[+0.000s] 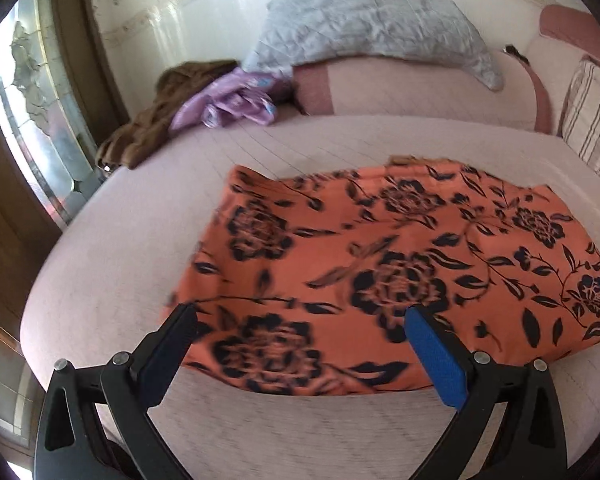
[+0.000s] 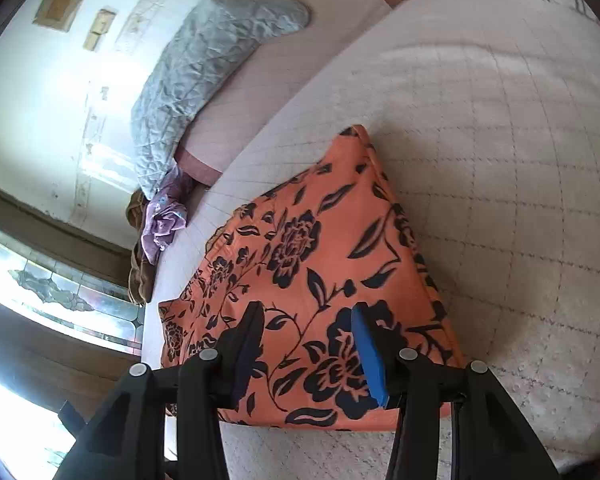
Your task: Fold small clothes
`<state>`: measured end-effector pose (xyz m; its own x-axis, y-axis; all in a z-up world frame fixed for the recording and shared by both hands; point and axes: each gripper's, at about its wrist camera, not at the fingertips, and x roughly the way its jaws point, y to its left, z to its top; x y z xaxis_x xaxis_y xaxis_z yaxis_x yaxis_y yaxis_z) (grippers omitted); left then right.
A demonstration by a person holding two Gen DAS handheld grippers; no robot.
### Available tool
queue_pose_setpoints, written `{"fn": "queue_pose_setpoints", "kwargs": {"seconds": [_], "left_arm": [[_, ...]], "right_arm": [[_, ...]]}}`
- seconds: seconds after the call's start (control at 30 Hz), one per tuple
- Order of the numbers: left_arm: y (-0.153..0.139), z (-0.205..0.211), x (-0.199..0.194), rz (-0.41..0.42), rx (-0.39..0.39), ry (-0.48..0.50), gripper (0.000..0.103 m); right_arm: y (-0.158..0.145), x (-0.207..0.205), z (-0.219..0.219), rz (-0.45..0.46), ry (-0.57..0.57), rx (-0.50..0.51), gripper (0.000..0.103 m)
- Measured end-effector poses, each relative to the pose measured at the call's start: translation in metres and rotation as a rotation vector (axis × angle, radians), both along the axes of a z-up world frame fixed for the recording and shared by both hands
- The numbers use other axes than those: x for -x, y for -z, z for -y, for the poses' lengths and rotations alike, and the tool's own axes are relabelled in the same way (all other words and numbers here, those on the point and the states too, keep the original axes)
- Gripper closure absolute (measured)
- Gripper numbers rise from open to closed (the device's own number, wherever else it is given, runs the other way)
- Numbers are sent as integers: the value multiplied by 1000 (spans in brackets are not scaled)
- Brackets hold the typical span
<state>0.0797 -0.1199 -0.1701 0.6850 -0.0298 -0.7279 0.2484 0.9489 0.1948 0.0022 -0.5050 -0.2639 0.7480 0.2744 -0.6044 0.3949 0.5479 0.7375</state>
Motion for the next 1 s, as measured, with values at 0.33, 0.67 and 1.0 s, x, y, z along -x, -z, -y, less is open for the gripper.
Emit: {"fn": "queue_pose_setpoints", "kwargs": {"seconds": [0.33,0.67,1.0], "left_arm": [[46,16,-11,-128,-11,-21,0],[16,9,0,-51,29,3,0],[-14,-1,5,-11,86,-11,0]], "right_arm": [[27,-9,9,-170,-4,-30,53],[24,-17,-6,-182,-26,60,45],[24,-15,-6,-173,-17,60,45]]}}
